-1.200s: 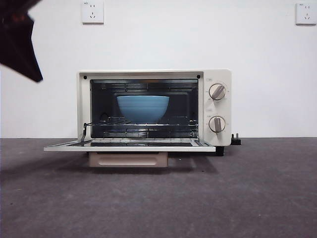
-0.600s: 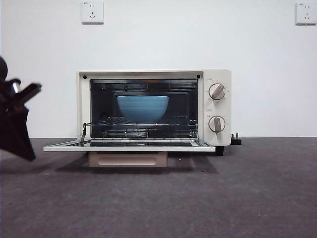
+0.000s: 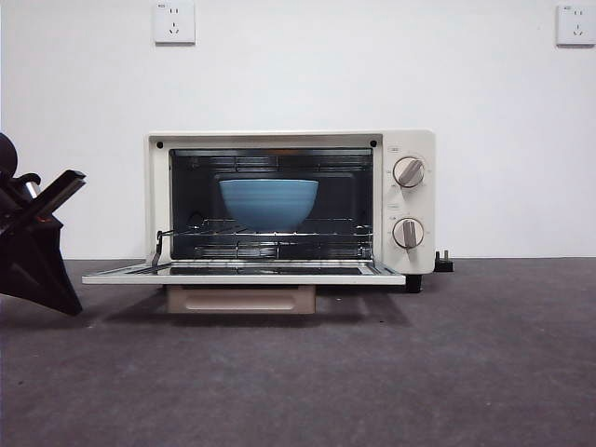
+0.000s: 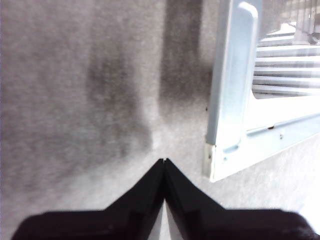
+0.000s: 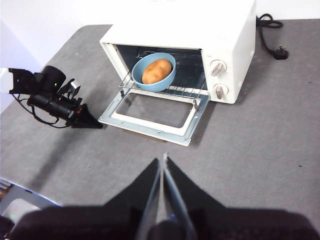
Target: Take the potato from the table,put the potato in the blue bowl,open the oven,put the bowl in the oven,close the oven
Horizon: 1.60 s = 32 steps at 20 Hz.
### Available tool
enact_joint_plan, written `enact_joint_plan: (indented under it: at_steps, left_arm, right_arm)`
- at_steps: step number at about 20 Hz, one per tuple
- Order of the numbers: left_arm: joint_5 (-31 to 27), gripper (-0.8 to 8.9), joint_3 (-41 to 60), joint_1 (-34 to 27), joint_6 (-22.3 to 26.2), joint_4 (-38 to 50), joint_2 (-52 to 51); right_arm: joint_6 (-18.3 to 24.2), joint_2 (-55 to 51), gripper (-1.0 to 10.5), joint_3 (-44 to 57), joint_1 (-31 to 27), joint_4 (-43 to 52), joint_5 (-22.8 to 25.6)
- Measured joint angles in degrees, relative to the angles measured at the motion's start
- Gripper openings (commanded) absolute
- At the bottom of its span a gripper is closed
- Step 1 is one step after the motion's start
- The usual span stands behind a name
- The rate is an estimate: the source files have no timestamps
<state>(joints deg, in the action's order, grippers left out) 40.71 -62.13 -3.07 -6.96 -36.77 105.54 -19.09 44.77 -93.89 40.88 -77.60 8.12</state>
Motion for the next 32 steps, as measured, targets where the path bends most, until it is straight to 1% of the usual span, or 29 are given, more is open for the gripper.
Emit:
enact_joint_plan:
  at_steps: [5, 9, 11, 14, 18, 21, 26, 29, 32]
  left_arm:
    - [-0.9, -0.08, 0.0, 2.8, -5.7, 0.7, 0.0]
    - [-0.9, -0.08, 0.0, 3.1, -13.2, 3.8, 0.0]
    - [-0.3, -0.08, 0.1, 3.1, -16.0, 4.9, 0.0]
    - [3.5, -0.08, 0.2, 3.1, -19.4, 7.0, 0.0]
    - [8.3, -0.08, 0.2, 3.1, -21.2, 8.4, 0.0]
    - [9.7, -0.08, -0.6, 3.1, -21.7, 7.8, 0.0]
    - [12.7, -0.08, -7.4, 3.1, -23.1, 7.5, -2.4]
    - [12.8, -0.08, -14.1, 3.3, -23.9, 8.1, -3.8]
    - [9.6, -0.08, -19.2, 3.3, -25.6, 9.2, -3.8]
  right_arm:
    - [-0.5, 0.0, 0.2, 0.0, 0.0, 0.0, 0.7]
    - [-1.1, 0.0, 0.2, 0.0, 0.0, 0.0, 0.8]
    - [-1.3, 0.0, 0.2, 0.0, 0.0, 0.0, 0.9]
    - [-1.3, 0.0, 0.2, 0.0, 0.0, 0.0, 0.9]
    - [-1.3, 0.0, 0.2, 0.0, 0.0, 0.0, 0.9]
    - [-1.3, 0.0, 0.2, 0.0, 0.0, 0.0, 0.9]
    - [-1.4, 0.0, 0.2, 0.0, 0.0, 0.0, 0.9]
    - [-1.4, 0.0, 0.2, 0.0, 0.0, 0.0, 0.9]
    - [-1.5, 0.0, 0.2, 0.0, 0.0, 0.0, 0.9]
